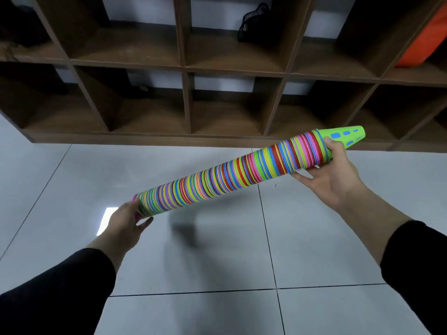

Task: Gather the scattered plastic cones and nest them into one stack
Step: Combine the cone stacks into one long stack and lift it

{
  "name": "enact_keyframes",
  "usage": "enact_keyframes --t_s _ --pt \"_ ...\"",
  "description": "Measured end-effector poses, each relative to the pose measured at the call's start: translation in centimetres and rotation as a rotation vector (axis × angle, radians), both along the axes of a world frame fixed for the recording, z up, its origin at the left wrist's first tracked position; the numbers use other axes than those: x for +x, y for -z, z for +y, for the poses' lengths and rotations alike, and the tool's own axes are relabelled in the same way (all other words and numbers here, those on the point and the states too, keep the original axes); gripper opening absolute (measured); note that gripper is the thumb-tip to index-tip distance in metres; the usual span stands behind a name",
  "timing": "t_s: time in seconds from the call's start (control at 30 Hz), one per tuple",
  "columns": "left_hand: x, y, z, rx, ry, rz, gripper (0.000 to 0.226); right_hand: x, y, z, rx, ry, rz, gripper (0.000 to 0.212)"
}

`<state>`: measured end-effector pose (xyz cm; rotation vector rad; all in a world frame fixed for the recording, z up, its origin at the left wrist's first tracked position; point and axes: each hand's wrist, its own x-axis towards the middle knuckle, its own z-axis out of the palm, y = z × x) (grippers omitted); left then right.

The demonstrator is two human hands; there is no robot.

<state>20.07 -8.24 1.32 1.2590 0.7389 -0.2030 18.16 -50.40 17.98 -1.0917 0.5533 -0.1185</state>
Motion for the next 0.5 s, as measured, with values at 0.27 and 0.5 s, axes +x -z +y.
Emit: enact_keyframes --t_s 0.27,0.5 --pt "2.3 -11.7 4.8 0.052 -0.069 -0.22 0.023 -0.1 -4.1 3.3 0.178 0.025 -0.055 0.059" --pt "1.5 -21.5 9.4 0.138 -0.118 -0.328 0.025 -1.2 -7.3 7.8 0.266 0.043 -0.072 0.064"
